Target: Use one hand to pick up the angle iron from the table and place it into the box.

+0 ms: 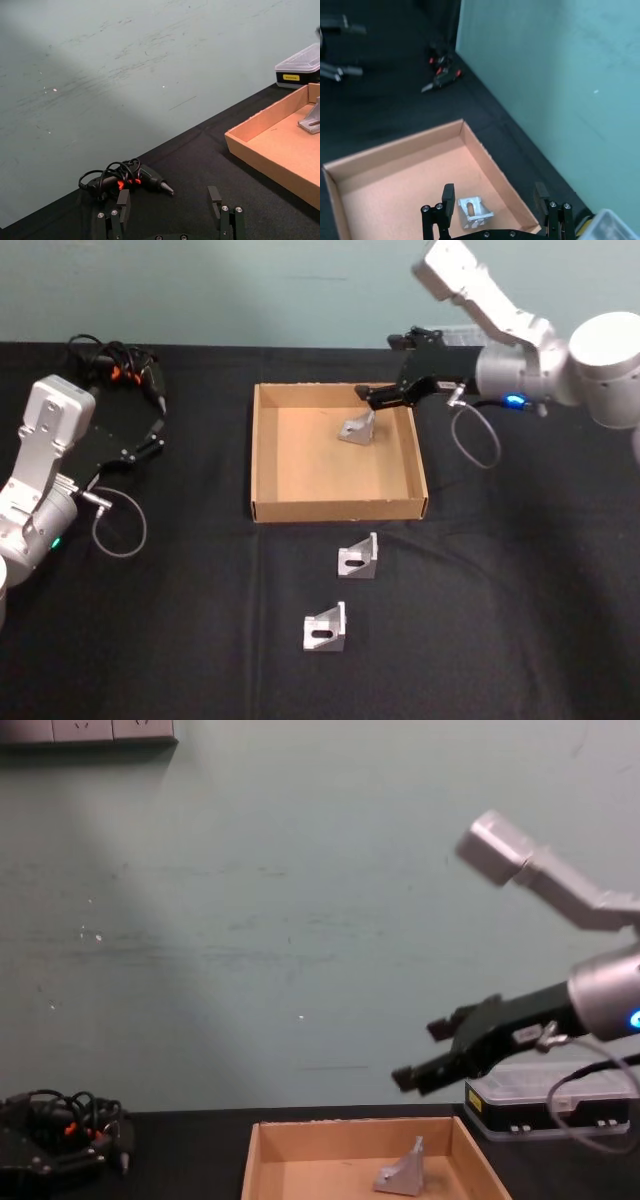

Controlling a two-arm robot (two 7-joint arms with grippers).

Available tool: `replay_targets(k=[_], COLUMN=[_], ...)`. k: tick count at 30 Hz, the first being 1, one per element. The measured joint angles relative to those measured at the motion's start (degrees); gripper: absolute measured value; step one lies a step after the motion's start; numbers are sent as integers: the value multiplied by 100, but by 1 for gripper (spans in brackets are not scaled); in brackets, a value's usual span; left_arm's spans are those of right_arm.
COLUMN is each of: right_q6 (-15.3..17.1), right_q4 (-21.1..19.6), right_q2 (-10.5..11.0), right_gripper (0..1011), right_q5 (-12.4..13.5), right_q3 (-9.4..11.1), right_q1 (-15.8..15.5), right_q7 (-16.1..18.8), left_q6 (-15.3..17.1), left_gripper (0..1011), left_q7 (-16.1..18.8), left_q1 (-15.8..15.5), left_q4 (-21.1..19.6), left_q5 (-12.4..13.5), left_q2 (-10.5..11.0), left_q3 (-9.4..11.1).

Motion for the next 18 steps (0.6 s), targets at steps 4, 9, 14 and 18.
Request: replay_targets(k=[4, 9, 14, 18], right_q6=[178, 377, 523, 600], right_q4=[-758, -1631, -2355, -2759], right_q2=[295, 640, 972, 1207], right_gripper=[1002, 1002, 1002, 1002], right_q5=[270, 606, 844, 964], right_q3=[253, 544, 703, 727], right_q1=[-355, -810, -1205, -1449], right_q7=[-106, -244, -316, -324], left_q6=[0, 0, 0, 0], left_gripper=[1000, 1000, 1000, 1000], left_q7=[0, 0, 0, 0], left_q1=[0, 0, 0, 0], left_q4=[0, 0, 0, 0], left_q5=[0, 0, 0, 0], left_q2=[0, 0, 0, 0], left_q3=[0, 0, 0, 0])
